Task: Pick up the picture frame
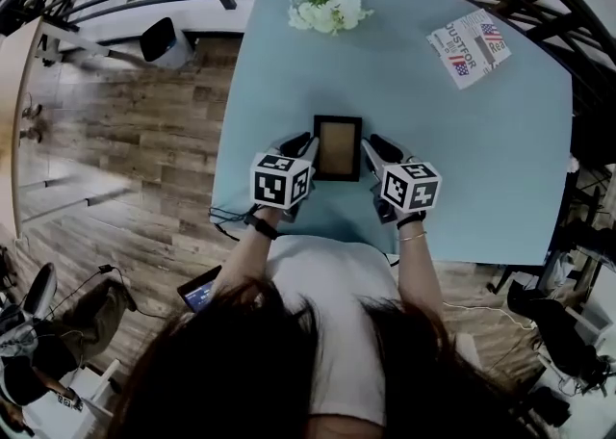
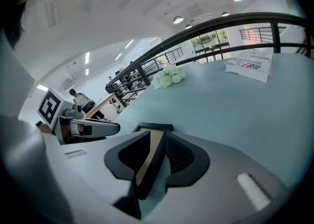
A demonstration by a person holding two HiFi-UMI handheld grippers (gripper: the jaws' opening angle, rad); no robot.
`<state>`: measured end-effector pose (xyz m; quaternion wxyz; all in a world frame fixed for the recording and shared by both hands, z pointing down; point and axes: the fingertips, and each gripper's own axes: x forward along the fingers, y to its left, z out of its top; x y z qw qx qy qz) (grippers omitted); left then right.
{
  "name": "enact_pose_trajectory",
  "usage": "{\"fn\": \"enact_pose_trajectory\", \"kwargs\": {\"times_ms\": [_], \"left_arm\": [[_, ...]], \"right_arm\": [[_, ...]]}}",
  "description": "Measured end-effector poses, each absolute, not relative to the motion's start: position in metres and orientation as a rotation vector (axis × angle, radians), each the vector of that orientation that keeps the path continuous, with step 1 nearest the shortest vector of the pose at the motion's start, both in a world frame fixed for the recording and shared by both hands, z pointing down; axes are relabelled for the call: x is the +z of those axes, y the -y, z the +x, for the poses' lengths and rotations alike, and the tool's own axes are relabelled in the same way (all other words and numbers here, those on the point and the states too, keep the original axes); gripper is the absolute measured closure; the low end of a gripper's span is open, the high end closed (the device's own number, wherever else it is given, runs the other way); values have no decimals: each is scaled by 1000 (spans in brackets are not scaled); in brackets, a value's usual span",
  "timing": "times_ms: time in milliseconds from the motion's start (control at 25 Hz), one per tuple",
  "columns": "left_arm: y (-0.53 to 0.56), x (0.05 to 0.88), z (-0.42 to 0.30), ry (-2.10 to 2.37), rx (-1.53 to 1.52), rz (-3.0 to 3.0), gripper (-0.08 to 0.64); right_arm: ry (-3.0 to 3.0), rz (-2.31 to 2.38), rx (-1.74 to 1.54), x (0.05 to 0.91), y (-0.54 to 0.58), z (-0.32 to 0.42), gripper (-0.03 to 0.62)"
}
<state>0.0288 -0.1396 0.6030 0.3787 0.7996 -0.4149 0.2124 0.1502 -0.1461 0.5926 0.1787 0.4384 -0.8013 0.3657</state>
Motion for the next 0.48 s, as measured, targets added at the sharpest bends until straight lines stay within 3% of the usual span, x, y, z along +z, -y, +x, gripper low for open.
{"fn": "enact_pose_trajectory", "kwargs": {"times_ms": [480], "left_arm": [[134, 630, 32, 1023, 563, 1956, 495]], "right_arm": [[2213, 1143, 1219, 620, 140, 148, 520]]}}
